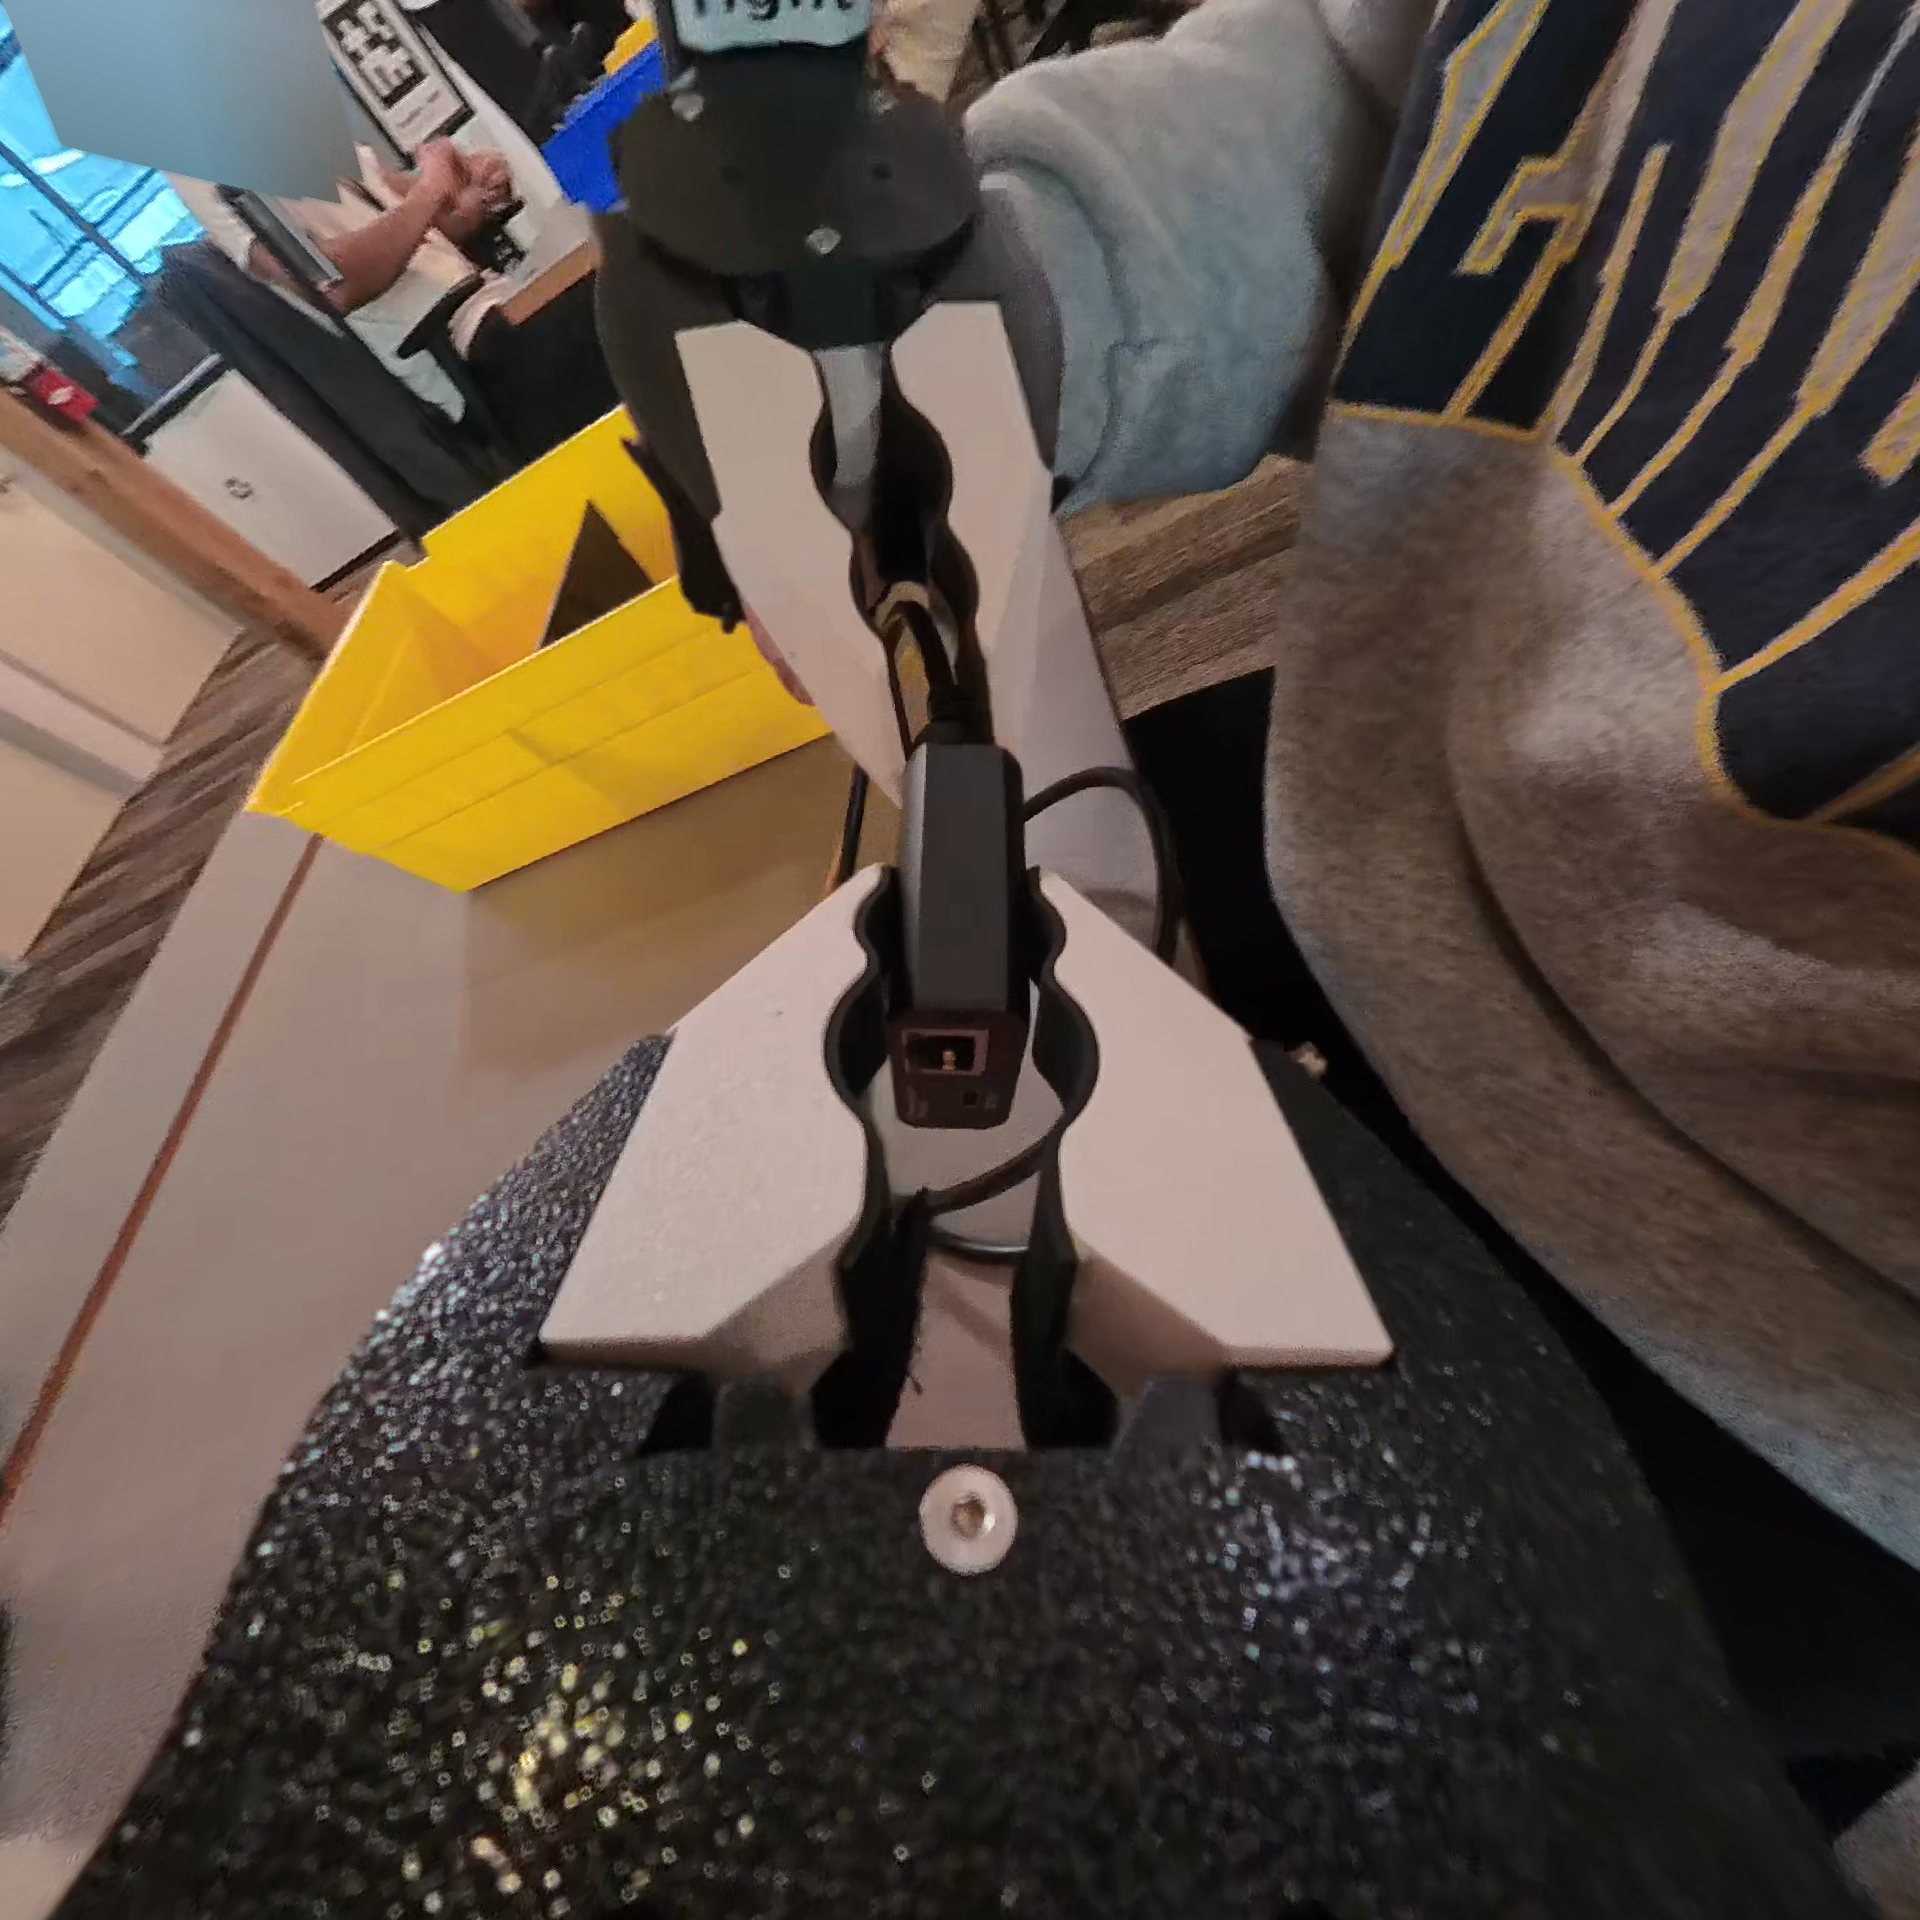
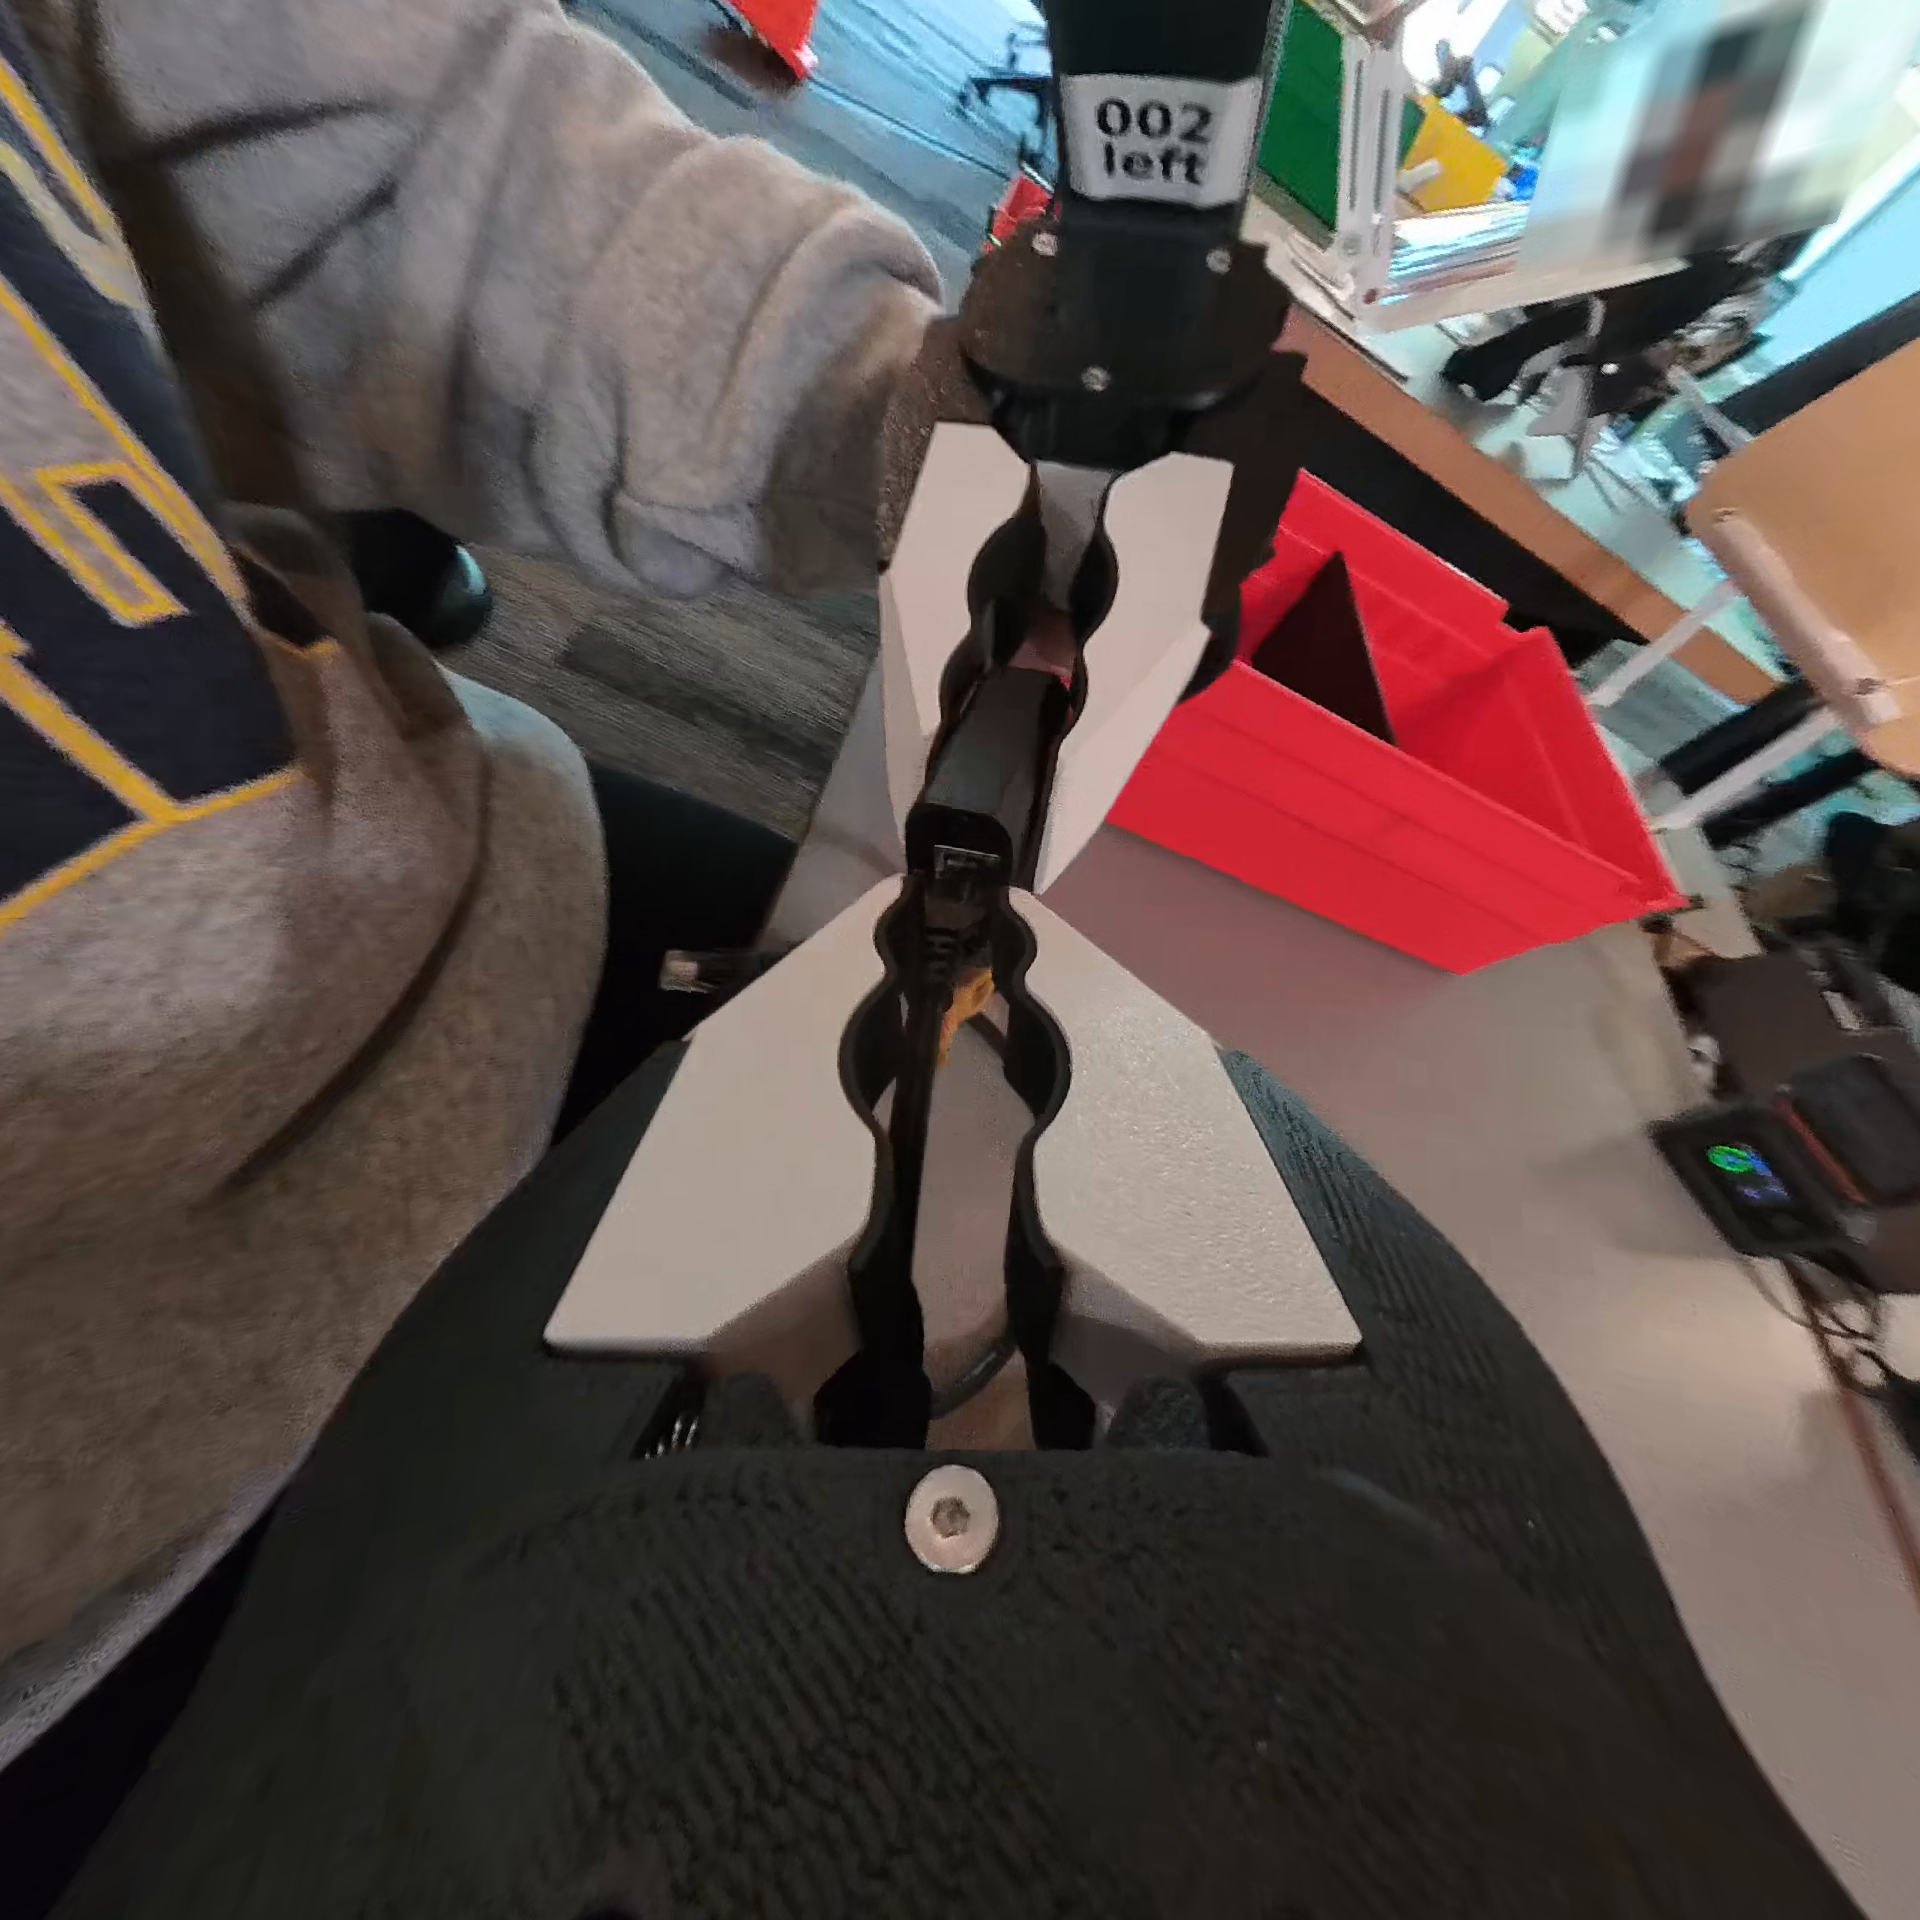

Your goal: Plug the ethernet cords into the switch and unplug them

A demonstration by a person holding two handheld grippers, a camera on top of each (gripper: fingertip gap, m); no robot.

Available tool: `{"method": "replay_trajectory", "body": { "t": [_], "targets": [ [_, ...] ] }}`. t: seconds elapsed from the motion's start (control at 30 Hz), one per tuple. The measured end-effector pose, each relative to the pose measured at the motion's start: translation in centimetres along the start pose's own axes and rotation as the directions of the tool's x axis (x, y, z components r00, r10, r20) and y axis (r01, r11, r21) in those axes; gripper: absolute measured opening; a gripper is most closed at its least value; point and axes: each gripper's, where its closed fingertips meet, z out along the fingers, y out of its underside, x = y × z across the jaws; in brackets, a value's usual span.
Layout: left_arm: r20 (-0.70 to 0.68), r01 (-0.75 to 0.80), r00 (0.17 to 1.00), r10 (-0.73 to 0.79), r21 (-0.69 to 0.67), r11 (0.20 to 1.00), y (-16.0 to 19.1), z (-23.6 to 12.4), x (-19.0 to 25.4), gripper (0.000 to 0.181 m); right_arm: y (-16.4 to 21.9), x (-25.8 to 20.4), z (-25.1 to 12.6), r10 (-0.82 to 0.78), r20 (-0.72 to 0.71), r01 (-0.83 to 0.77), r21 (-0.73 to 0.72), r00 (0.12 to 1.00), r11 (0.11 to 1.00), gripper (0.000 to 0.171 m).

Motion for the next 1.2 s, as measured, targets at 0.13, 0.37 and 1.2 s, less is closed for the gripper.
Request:
{"method": "replay_trajectory", "body": {
  "t": [0.13, 0.37, 1.2],
  "targets": [
    [-0.098, 0.090, 0.992, -0.083, 0.069, 0.994, -0.8, 0.1, 0.4, 0.021, -0.5, -0.5, -0.5, 0.078, 0.085, -0.083, 0.057, 0.993, 0.995, 0.011],
    [-0.210, 0.198, 0.963, -0.171, 0.113, 0.974, -2.2, 0.1, 1.3, 0.021, -1.4, -1.4, -1.3, 0.161, 0.203, -0.189, 0.128, 0.966, 0.974, 0.013],
    [0.058, 0.255, 0.963, -0.264, 0.125, 0.959, 0.6, -4.6, -3.2, 0.020, -0.6, 3.2, -6.8, 0.225, 0.013, -0.224, 0.159, 0.974, 0.962, 0.011]
  ]
}}
